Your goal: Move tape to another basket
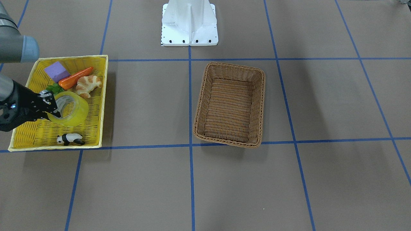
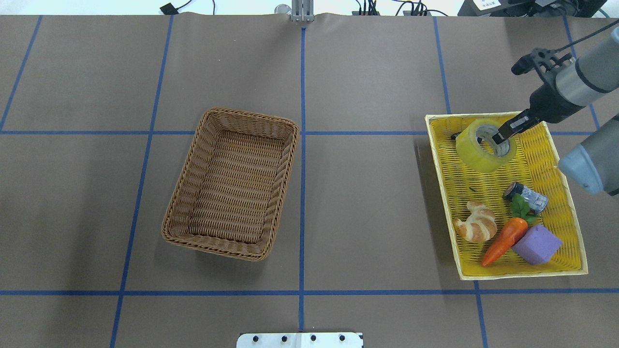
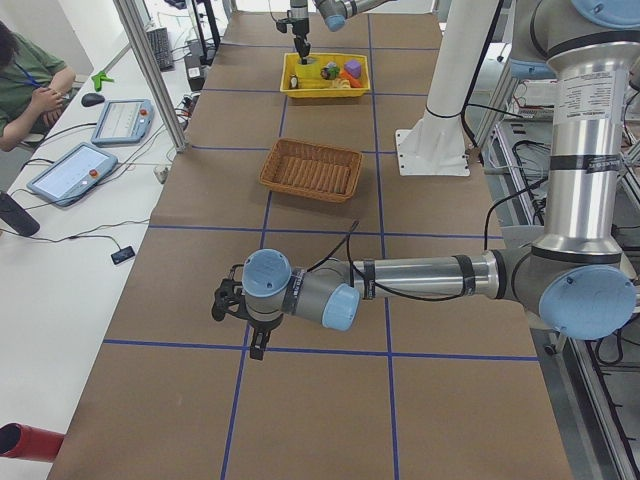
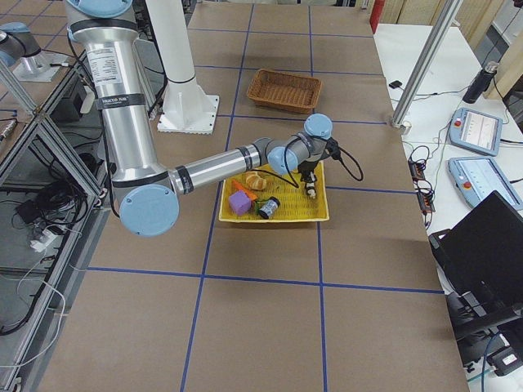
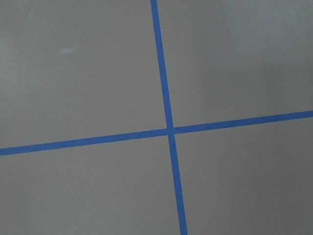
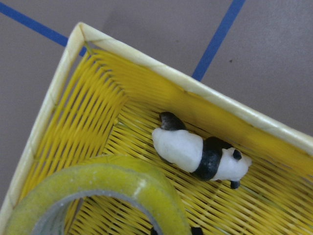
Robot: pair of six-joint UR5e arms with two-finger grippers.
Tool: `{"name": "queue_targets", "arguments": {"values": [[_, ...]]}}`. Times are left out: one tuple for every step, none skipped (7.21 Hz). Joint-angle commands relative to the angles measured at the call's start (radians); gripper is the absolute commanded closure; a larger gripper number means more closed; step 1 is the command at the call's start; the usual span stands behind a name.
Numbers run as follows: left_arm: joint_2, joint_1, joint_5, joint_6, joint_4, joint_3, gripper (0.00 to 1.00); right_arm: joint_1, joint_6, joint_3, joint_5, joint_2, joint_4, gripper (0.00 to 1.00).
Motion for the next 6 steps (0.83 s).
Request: {"name": "queue_targets", "arguments": {"values": [[-0.031, 0.000, 0.005, -0.093, -0.070, -0.010, 0.02, 0.028, 0.169, 0.082, 0.019, 0.007, 0.008, 1.00], [-0.033, 0.000, 0.005, -0.250, -0.232, -0.010, 0.02, 0.027, 0.318, 0.139, 0.018, 0.018, 0.016, 1.00], [-0.028, 0.000, 0.002, -0.423, -0.377, -0.011, 0.02, 0.027, 0.448, 0.194, 0.015, 0.035, 0.017, 1.00], [-0.024, 0.002, -0.003, -0.596, -0.552, -0.007, 0.02, 0.025, 0.557, 0.214, 0.008, 0.040, 0.082, 1.00], [-0.024, 0.024, -0.004, -0.815, -0.710, -0.007, 0.02, 0.023, 0.707, 0.195, 0.007, 0.035, 0.223, 1.00], [-0.024, 0.066, -0.001, -1.044, -0.865, -0.005, 0.02, 0.017, 0.882, 0.169, 0.007, 0.038, 0.376, 1.00]]}}
